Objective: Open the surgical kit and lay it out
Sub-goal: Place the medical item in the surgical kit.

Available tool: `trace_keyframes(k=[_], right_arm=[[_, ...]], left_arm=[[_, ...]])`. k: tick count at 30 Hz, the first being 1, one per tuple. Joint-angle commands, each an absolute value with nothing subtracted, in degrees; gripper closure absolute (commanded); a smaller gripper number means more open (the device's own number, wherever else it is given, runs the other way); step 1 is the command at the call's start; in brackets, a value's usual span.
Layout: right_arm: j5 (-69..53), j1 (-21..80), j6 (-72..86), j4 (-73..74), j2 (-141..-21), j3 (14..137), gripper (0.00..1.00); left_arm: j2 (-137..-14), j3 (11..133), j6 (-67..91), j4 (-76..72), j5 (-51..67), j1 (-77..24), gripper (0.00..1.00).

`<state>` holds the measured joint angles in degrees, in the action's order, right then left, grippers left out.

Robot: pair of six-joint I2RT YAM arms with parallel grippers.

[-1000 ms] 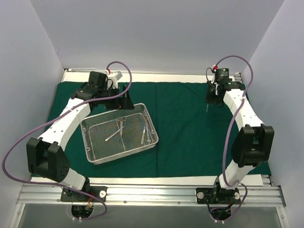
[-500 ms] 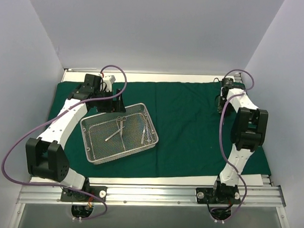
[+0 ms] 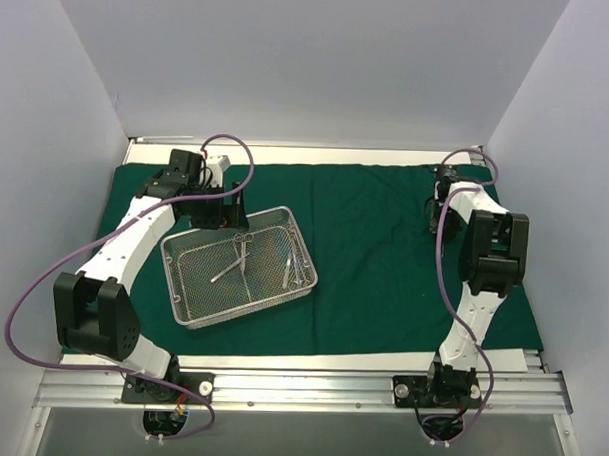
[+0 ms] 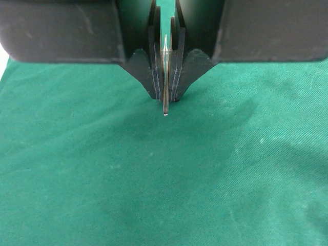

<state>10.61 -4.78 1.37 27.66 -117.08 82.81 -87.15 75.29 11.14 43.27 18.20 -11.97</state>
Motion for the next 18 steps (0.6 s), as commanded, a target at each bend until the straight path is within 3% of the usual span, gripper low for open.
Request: trace_keyframes(k=[1, 8, 12, 18], right_arm=[[11.51, -4.39, 0.88, 28.39, -118.04, 82.53, 1.0], [11.95, -3.69, 0.97, 28.65, -118.3, 82.53, 0.9], [12.13, -3.43, 1.32, 28.92, -118.13, 82.35, 0.77], [12.22, -3.16, 1.41, 29.09, -118.04, 82.79, 0.74]], left_arm=[[-86.75, 75.5, 9.67, 43.95, 18.37, -10.9, 0.0], [-89.11, 75.67, 9.49, 45.08, 16.79, -10.63, 0.03], [-90.35, 75.85, 9.49, 45.97, 16.08, -10.63, 0.04], [-89.74, 75.15, 9.67, 45.7, 16.35, -10.63, 0.04]])
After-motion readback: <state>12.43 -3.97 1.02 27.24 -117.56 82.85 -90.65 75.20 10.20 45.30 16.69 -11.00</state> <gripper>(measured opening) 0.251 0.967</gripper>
